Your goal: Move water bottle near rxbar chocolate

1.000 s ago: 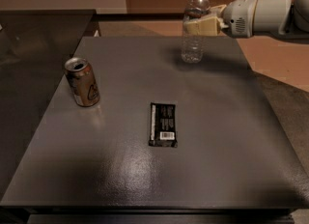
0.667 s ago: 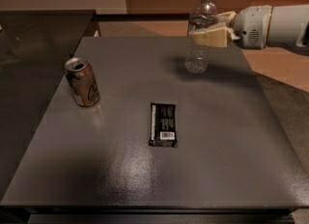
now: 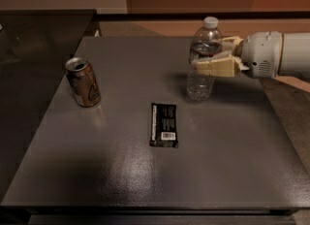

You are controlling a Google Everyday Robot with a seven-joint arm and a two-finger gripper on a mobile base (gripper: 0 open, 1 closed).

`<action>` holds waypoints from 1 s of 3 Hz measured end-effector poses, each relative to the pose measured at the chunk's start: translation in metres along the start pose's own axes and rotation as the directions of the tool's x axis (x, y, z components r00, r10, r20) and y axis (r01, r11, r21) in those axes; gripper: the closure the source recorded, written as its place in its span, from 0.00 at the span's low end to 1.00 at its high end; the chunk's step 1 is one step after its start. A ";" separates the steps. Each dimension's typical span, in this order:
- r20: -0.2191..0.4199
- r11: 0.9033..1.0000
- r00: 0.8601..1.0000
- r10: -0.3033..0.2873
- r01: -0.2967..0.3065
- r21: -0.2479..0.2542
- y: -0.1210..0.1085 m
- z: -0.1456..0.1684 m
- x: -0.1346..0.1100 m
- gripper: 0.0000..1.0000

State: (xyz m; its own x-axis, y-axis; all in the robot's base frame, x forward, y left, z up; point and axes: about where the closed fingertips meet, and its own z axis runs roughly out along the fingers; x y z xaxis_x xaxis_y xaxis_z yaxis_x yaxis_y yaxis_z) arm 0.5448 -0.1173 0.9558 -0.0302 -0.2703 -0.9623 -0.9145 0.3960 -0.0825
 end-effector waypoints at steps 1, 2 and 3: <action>-0.004 0.999 1.000 0.004 -0.005 -0.038 0.026 -0.001 0.011 1.00; 0.001 0.998 1.000 0.011 -0.011 -0.065 0.044 -0.002 0.017 0.82; 0.023 0.996 1.000 0.015 -0.013 -0.091 0.057 -0.002 0.018 0.59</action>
Offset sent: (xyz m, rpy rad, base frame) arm -0.0623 0.0105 -0.0271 0.0188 0.0404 0.0775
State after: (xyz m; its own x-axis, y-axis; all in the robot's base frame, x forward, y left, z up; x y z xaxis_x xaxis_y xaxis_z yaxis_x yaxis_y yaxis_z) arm 0.4914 -0.1009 0.9342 -0.0345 -0.2446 -0.9690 -0.9471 0.3177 -0.0464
